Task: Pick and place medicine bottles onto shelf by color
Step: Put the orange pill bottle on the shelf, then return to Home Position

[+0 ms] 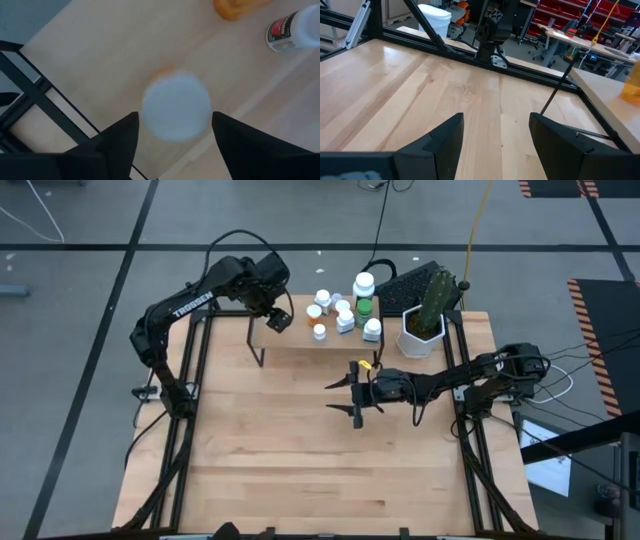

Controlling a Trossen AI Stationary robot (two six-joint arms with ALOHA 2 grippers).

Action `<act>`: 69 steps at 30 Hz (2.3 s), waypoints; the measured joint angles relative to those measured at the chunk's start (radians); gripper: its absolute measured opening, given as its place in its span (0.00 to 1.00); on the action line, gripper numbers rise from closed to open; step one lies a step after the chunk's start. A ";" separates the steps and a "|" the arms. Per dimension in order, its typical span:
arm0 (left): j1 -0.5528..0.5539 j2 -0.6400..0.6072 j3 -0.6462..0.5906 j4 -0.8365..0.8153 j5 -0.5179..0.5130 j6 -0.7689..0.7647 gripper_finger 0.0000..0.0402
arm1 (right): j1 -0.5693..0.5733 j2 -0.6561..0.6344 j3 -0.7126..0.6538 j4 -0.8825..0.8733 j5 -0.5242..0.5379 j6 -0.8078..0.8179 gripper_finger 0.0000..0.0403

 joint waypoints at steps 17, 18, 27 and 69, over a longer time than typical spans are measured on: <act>-0.002 -0.108 -0.001 0.022 -0.029 0.067 0.79 | 0.000 0.000 0.000 -0.012 0.000 0.001 0.54; -0.007 -0.129 -0.001 0.027 -0.046 0.071 0.79 | 0.000 0.000 0.000 -0.018 0.000 0.001 0.54; -0.137 -0.450 -0.117 0.226 -0.204 0.083 0.79 | 0.000 0.000 0.000 -0.030 0.000 0.002 0.54; -0.600 -1.374 -1.654 1.596 -0.100 0.244 0.04 | -0.004 -0.694 -0.273 -0.261 0.099 0.138 0.00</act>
